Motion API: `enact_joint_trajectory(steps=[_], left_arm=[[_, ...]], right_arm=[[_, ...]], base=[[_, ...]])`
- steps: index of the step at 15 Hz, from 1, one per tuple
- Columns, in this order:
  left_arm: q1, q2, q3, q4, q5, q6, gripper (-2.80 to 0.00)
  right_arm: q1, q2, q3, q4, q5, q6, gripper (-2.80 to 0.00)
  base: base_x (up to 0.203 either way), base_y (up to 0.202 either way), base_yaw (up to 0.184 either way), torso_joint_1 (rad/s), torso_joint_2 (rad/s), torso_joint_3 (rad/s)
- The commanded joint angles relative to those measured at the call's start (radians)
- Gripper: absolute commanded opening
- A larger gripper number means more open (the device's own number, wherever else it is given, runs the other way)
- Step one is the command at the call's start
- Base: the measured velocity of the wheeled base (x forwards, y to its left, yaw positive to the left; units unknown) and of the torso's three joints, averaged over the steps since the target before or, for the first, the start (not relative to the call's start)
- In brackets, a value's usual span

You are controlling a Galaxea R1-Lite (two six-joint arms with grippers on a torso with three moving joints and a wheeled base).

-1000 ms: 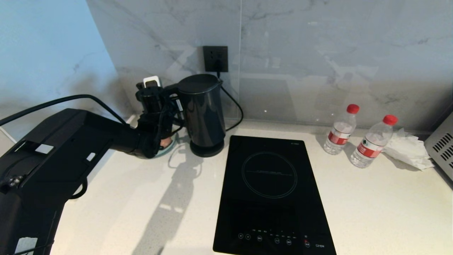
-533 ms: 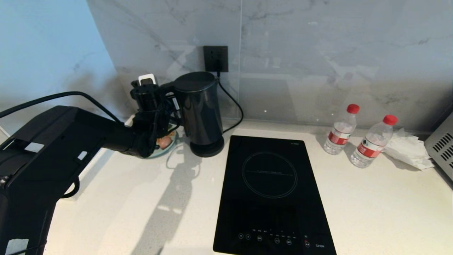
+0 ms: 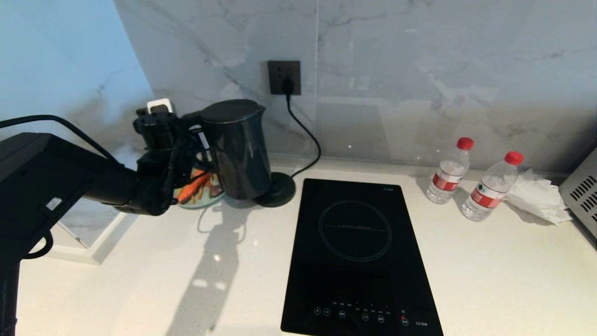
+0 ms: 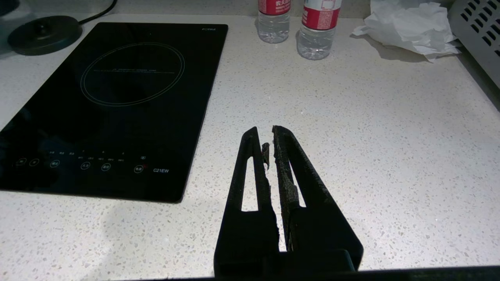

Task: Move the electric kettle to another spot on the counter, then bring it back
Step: Place it by the sink

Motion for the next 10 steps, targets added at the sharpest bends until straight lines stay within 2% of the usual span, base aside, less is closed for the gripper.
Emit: enact_joint_trajectory(steps=[1, 5, 8, 10], left_arm=[[0.028, -0.039, 0.046, -0.03, -0.009, 0.001, -2.8], [0.089, -0.077, 0.143, -0.078, -0.039, 0.0, -2.8], [0.125, -0.114, 0.2, -0.091, -0.095, -0.001, -2.8], [0.144, -0.117, 0.214, -0.094, -0.096, -0.001, -2.8]], right_arm=[[0.0, 0.0, 0.001, -0.001, 0.0, 0.0, -2.8], [0.0, 0.0, 0.0, 0.0, 0.0, 0.0, -2.8], [0.0, 0.0, 0.0, 0.0, 0.0, 0.001, -2.8], [0.0, 0.0, 0.0, 0.0, 0.0, -0.001, -2.8]], base=[[0.0, 0.0, 0.0, 0.0, 0.0, 0.0], [0.0, 0.0, 0.0, 0.0, 0.0, 0.0], [0.0, 0.0, 0.0, 0.0, 0.0, 0.0], [0.0, 0.0, 0.0, 0.0, 0.0, 0.0]])
